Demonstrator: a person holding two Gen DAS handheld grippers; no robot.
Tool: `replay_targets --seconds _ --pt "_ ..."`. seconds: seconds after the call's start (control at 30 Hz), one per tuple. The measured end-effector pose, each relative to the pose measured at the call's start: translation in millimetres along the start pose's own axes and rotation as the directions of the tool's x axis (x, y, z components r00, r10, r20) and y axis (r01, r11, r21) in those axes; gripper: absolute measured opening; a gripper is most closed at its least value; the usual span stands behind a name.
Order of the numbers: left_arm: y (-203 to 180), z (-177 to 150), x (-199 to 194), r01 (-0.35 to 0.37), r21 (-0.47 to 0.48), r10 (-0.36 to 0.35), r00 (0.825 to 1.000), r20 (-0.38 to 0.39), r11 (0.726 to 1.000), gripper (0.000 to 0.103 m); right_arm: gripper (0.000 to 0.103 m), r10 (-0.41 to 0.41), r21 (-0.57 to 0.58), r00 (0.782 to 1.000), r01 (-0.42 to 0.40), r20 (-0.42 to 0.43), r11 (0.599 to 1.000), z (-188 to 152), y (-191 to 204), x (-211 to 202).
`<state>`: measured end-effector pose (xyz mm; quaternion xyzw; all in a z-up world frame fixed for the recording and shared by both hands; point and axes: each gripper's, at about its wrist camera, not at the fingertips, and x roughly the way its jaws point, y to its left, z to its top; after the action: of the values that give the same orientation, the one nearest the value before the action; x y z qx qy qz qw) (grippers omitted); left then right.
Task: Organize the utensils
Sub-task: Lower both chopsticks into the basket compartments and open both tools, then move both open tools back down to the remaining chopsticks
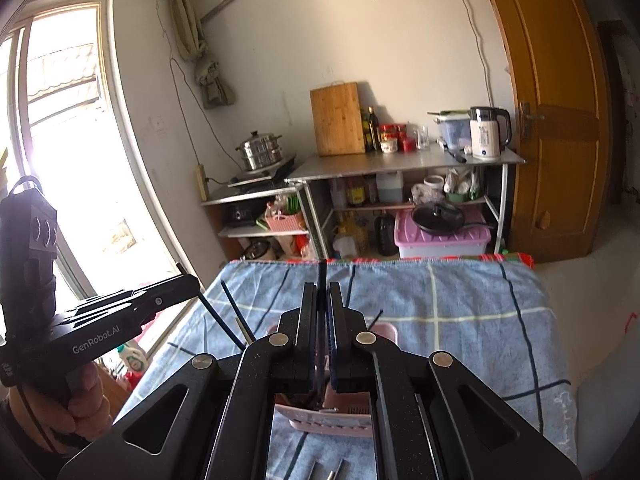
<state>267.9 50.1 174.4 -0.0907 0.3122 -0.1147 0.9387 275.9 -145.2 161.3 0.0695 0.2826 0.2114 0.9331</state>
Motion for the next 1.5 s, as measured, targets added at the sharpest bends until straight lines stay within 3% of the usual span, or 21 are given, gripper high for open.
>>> replay_targets --seconds 0.23,0.43,0.63,0.87,1.5 --pt "14.9 -23.3 21.3 -0.022 -0.025 0.021 0.998 -0.052 0.999 0.004 0.005 -0.005 0.016 0.997 0.006 -0.071 1.000 -18.5 -6.6 19.2" --pt "19.3 -29.2 22.7 -0.046 -0.020 0.045 0.998 -0.053 0.999 0.006 0.006 -0.003 0.028 0.991 0.007 -0.137 1.000 -30.4 -12.9 30.0" --pt "18.1 -25.1 0.4 -0.047 -0.015 0.047 0.999 0.010 0.999 0.016 0.012 -0.018 0.035 0.996 0.022 -0.088 0.999 -26.4 -22.7 7.3" --pt "11.7 -32.6 -29.4 -0.051 -0.001 0.051 0.997 0.052 0.999 0.016 0.014 -0.020 0.058 0.999 0.022 -0.046 0.998 -27.4 -27.9 -23.1" --pt "-16.6 -149.3 -78.1 -0.022 0.039 0.021 1.000 0.015 0.999 0.017 0.015 -0.018 0.057 0.998 0.022 -0.066 0.998 -114.3 -26.2 -89.3"
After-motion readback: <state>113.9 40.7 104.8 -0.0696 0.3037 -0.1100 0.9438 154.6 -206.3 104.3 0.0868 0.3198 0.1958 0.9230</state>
